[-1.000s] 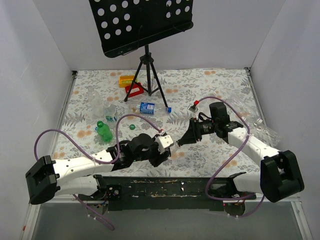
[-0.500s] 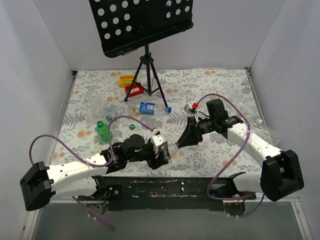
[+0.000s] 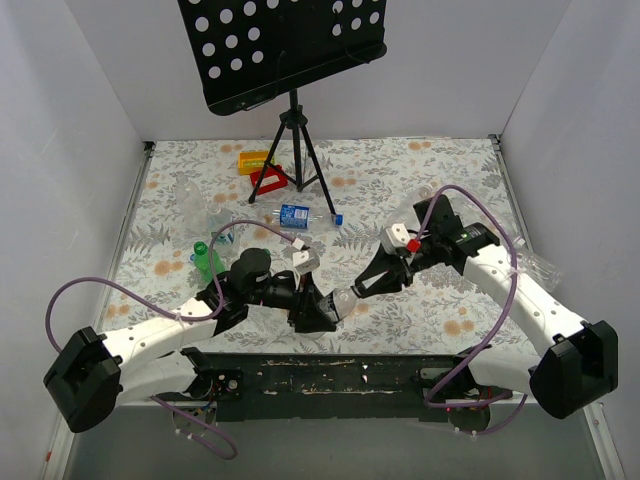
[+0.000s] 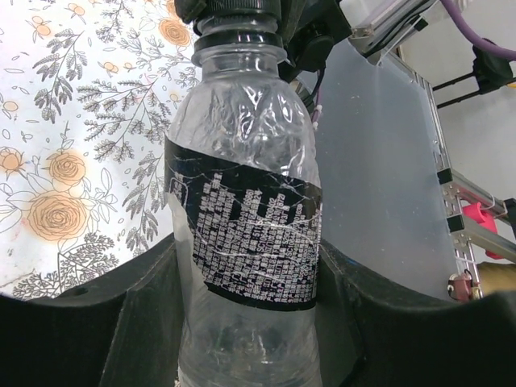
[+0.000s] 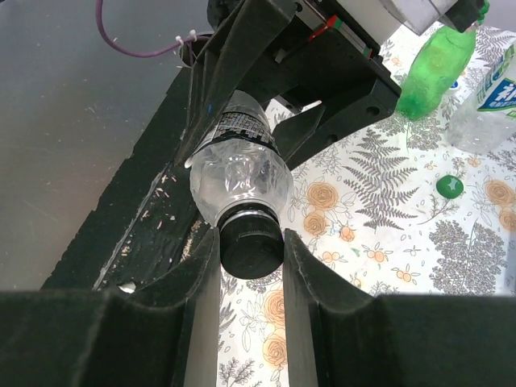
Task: Unscrew the bottle caps
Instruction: Unscrew the bottle cap from the plastic bottle.
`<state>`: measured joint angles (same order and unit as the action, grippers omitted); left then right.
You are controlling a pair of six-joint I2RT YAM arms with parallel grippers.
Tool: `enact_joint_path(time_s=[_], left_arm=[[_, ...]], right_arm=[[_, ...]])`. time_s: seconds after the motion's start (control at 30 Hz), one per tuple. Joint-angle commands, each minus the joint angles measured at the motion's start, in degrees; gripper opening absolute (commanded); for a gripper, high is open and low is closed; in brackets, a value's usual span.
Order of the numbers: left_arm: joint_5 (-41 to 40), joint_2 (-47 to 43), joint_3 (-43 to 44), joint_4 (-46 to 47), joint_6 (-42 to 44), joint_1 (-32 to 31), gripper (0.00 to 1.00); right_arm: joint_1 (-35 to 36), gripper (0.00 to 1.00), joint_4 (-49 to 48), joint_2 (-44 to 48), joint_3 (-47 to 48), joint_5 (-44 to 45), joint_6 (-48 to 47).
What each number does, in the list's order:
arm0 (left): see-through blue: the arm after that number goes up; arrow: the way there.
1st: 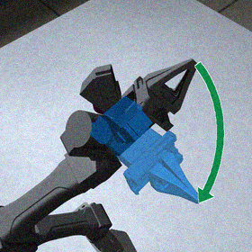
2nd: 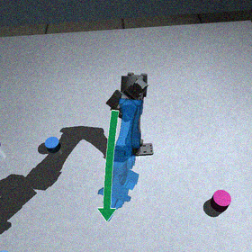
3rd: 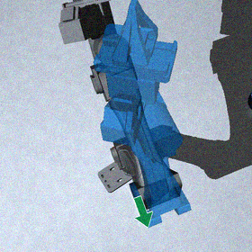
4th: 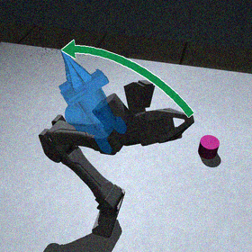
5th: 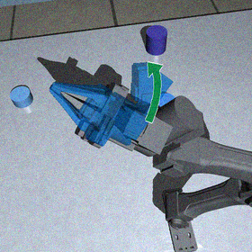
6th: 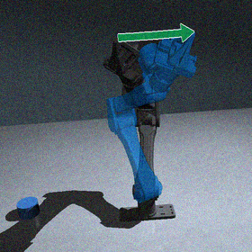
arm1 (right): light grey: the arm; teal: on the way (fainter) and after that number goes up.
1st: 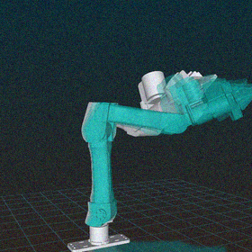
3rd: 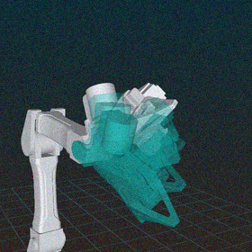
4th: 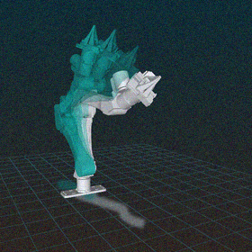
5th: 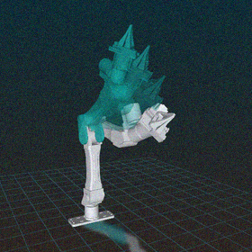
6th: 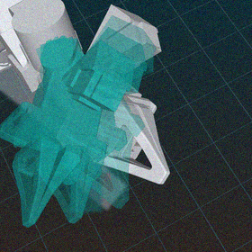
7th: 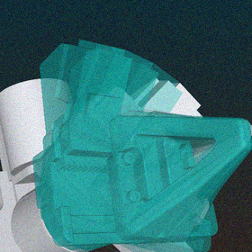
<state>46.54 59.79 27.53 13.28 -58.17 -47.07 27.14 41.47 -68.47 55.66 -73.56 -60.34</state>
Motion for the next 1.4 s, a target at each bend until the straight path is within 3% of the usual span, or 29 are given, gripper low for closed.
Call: enact_joint_path(time_s=[0.0,0.33,0.57,0.7,0.83,0.97,1.1,1.37], left_arm=[[5.32,0.24,3.58,-5.78,5.16,0.05,0.07],[-9.71,2.52,7.10,-19.87,18.53,-1.44,0.07],[-12.00,3.67,7.80,-20.13,20.11,-2.33,0.07],[-15.07,3.05,7.10,-20.22,20.99,-2.85,0.07],[-19.46,2.61,6.92,-20.31,21.87,-3.99,0.07],[-25.96,1.91,7.36,-19.52,23.28,-6.71,0.07],[-29.58,2.87,8.24,-18.47,24.16,-8.83,0.07],[-32.66,4.11,8.51,-16.80,23.90,-9.71,0.06]], right_arm=[[-1.12,0.01,-4.04,0.27,0.24,4.39,0.92],[-1.56,0.09,-10.00,0.44,-1.78,3.34,14.45],[-1.73,0.50,-13.95,0.44,-3.28,4.74,21.20],[-4.63,0.61,-20.99,0.70,-3.01,5.19,35.17],[-4.99,0.64,-20.47,-0.26,-1.78,7.89,42.03],[-5.07,0.66,-21.70,-2.19,-3.62,17.64,58.27],[-4.55,0.66,-22.21,-2.55,-7.74,16.17,65.06],[-2.88,0.66,-25.21,-2.37,-11.54,16.44,67.02]])
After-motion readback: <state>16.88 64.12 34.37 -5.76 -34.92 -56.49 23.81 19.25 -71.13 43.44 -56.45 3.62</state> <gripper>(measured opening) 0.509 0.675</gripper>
